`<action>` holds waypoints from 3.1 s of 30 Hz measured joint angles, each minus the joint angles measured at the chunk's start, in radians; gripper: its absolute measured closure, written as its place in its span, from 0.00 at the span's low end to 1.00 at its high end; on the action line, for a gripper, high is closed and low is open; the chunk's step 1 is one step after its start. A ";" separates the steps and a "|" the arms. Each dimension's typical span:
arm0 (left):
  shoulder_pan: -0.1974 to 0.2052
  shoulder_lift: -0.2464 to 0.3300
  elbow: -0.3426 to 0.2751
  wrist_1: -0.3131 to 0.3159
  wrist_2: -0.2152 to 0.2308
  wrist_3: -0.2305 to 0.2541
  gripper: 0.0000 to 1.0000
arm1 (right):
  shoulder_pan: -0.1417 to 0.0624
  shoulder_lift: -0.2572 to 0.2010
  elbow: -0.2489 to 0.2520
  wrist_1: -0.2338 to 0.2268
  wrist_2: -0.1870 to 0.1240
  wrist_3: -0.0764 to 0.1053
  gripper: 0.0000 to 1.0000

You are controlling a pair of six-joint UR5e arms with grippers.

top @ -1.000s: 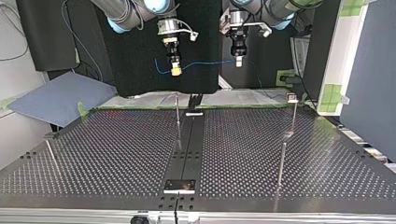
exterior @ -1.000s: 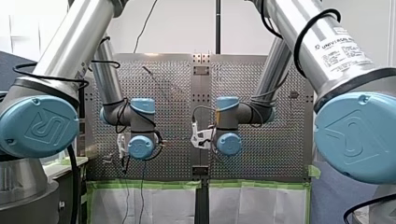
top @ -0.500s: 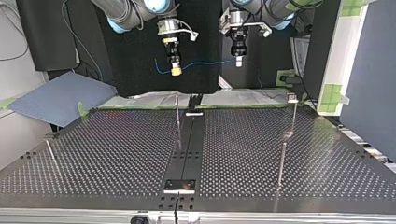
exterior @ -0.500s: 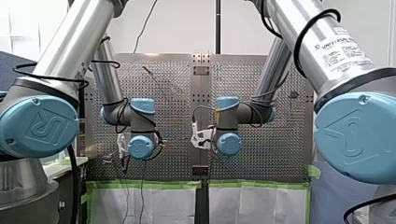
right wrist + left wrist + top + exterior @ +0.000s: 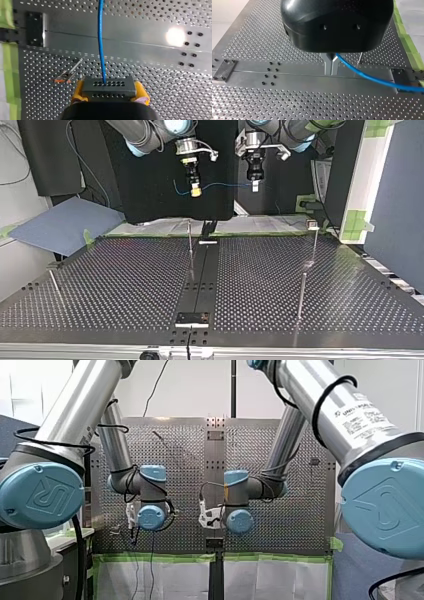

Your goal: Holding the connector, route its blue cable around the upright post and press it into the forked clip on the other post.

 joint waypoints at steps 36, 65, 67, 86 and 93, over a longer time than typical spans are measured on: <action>0.006 -0.054 0.049 -0.025 0.051 0.158 0.98 | 0.001 0.006 -0.001 0.001 0.001 0.000 1.00; 0.178 0.166 0.075 -0.181 0.111 0.012 0.98 | 0.058 -0.145 -0.237 0.239 0.238 0.238 1.00; 0.201 0.191 0.075 -0.185 0.117 0.009 0.98 | 0.042 -0.163 -0.247 0.258 0.247 0.248 1.00; 0.241 0.376 0.187 -0.332 0.067 -0.073 0.98 | 0.028 -0.252 -0.350 0.460 0.088 0.201 1.00; 0.261 0.435 0.219 -0.398 0.046 -0.089 0.98 | 0.026 -0.252 -0.422 0.533 0.016 0.203 1.00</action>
